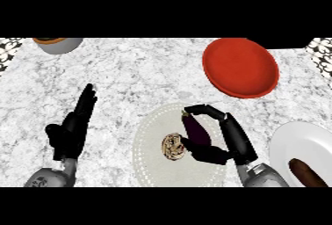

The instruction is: Pick the cupcake from the placemat and place it in the bowl

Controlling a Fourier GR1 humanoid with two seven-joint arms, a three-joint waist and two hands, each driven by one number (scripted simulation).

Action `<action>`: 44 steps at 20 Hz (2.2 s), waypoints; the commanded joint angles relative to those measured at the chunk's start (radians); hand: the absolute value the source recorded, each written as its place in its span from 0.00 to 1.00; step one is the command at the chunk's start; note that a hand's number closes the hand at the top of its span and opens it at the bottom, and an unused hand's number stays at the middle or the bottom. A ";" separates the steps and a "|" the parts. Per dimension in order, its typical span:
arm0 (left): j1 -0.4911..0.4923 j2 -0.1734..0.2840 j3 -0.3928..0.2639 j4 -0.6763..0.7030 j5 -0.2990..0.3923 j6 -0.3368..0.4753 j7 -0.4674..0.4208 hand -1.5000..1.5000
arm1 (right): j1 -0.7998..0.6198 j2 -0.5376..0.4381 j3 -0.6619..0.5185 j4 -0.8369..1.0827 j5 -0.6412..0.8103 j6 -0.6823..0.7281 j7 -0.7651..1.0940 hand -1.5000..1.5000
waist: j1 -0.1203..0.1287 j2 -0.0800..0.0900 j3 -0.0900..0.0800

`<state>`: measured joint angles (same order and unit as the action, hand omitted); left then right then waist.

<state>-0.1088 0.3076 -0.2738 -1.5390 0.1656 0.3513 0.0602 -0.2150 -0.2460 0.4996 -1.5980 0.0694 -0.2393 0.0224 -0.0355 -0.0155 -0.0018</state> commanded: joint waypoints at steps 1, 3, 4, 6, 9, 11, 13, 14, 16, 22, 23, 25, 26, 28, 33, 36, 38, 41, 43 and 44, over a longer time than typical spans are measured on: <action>-0.034 -0.025 -0.010 -0.020 0.018 -0.022 0.008 0.50 | 0.167 0.162 0.090 -0.053 0.075 -0.193 -0.196 0.00 | 0.005 0.010 0.004; -0.065 0.002 0.039 0.001 0.061 -0.069 0.014 0.50 | 0.240 0.154 0.152 -0.160 0.146 -0.252 -0.217 0.00 | 0.002 0.008 0.002; -0.050 -0.054 -0.007 0.038 0.019 -0.049 -0.047 0.50 | 0.257 0.130 0.165 -0.147 0.178 -0.253 -0.271 0.00 | 0.013 0.012 0.002; -0.063 -0.012 0.046 0.057 0.034 -0.094 -0.065 0.50 | 0.289 0.143 0.208 -0.191 0.262 -0.320 -0.236 0.00 | 0.021 0.013 0.001; -0.050 -0.034 0.041 0.060 0.021 -0.095 -0.070 0.50 | 0.212 0.078 0.157 -0.313 0.397 -0.282 0.039 0.00 | 0.027 0.013 0.001; -0.056 -0.019 0.050 0.032 0.034 -0.090 -0.016 0.50 | 0.246 0.075 0.202 -0.375 0.538 -0.294 0.212 0.00 | 0.021 0.010 -0.001; -0.049 -0.028 0.028 -0.013 0.018 -0.088 0.011 0.50 | 0.195 0.081 0.170 -0.420 0.582 -0.207 0.349 0.00 | 0.030 0.012 0.000; -0.086 -0.047 0.027 0.014 0.004 -0.069 0.015 0.50 | 0.165 0.093 0.177 -0.456 0.605 -0.151 0.437 0.00 | 0.026 0.012 0.000; -0.067 -0.050 0.039 0.009 0.017 -0.103 -0.003 0.50 | 0.189 0.106 0.191 -0.431 0.593 -0.113 0.454 0.00 | 0.032 0.014 0.001; -0.022 -0.056 0.014 -0.028 -0.020 -0.090 -0.016 0.50 | 0.037 0.123 0.112 -0.452 0.536 0.151 0.767 0.00 | 0.042 0.014 0.001; -0.057 -0.068 0.025 0.011 -0.005 -0.103 -0.006 0.50 | 0.012 0.191 0.147 -0.369 0.555 0.134 0.792 0.00 | 0.041 0.016 0.001; -0.056 -0.035 0.071 -0.003 0.006 -0.114 0.019 0.50 | 0.057 0.137 0.123 -0.419 0.509 0.193 0.801 0.00 | 0.037 0.015 0.001; -0.124 -0.083 0.051 0.064 -0.008 -0.107 0.032 0.50 | 0.070 0.168 0.165 -0.356 0.532 0.163 0.770 0.00 | 0.032 0.016 0.002; -0.053 -0.050 0.072 0.046 -0.003 -0.149 -0.038 0.50 | 0.007 0.177 0.108 -0.324 0.510 0.231 0.825 0.00 | 0.039 0.016 0.001; -0.097 -0.131 0.068 0.070 -0.072 -0.120 -0.008 0.50 | 0.083 0.220 0.142 -0.263 0.542 0.201 0.720 0.00 | 0.034 0.016 0.002; -0.024 -0.099 0.088 0.014 -0.069 -0.167 -0.011 0.50 | 0.138 0.182 0.093 -0.264 0.476 0.230 0.640 0.00 | 0.036 0.015 0.002; -0.042 -0.096 0.125 -0.015 -0.060 -0.183 0.032 0.50 | 0.170 0.166 0.076 -0.294 0.470 0.238 0.598 0.00 | 0.035 0.015 0.002; -0.050 -0.113 0.138 0.020 -0.060 -0.201 -0.012 0.50 | 0.194 0.169 0.041 -0.319 0.414 0.246 0.555 0.00 | 0.034 0.015 0.002; -0.054 -0.176 0.093 0.074 -0.118 -0.147 -0.045 0.50 | 0.200 0.218 0.103 -0.385 0.463 0.221 0.617 0.00 | 0.032 0.015 0.002; -0.021 -0.153 0.105 0.028 -0.117 -0.161 -0.033 0.50 | 0.183 0.213 0.047 -0.374 0.395 0.256 0.598 0.00 | 0.035 0.015 0.002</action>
<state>-0.1523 0.1760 -0.1652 -1.5113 0.0768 0.1869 0.0452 -0.0455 -0.0537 0.5646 -1.9437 0.5087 0.0039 0.6397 -0.0015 -0.0004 0.0001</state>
